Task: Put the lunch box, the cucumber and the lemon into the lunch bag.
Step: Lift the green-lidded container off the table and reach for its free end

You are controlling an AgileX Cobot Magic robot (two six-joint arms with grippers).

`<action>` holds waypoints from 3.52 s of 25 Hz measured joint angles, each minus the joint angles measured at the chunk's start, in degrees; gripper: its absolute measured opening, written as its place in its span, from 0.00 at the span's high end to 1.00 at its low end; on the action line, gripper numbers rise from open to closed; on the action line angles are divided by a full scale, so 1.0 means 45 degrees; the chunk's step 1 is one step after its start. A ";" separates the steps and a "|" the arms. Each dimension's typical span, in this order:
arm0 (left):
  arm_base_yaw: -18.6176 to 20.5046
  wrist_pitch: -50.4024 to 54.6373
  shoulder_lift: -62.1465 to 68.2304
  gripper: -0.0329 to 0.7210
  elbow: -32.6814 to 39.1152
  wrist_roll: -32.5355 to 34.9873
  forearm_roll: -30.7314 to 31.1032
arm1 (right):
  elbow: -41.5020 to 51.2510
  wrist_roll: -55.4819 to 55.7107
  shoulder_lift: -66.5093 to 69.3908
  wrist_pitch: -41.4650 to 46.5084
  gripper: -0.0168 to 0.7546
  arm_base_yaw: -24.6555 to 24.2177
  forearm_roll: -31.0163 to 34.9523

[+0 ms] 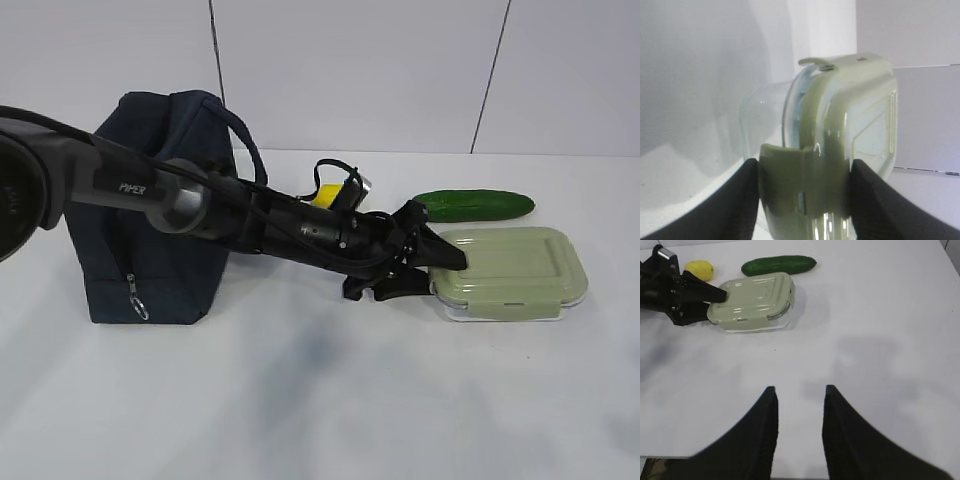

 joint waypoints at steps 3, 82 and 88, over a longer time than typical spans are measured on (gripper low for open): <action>0.0000 0.0207 0.0000 0.45 0.0000 0.0161 -0.0030 | -0.0132 0.0344 0.1095 0.0000 0.67 0.0000 0.0023; 0.0625 0.2298 0.0000 0.45 0.0000 0.0721 -0.0030 | -1.1857 0.1344 1.4745 0.1638 0.53 -0.0491 0.0226; 0.0862 0.2893 0.0000 0.45 0.0000 0.0721 -0.0030 | -1.1857 0.0291 1.6120 0.1638 0.53 -0.1018 0.2332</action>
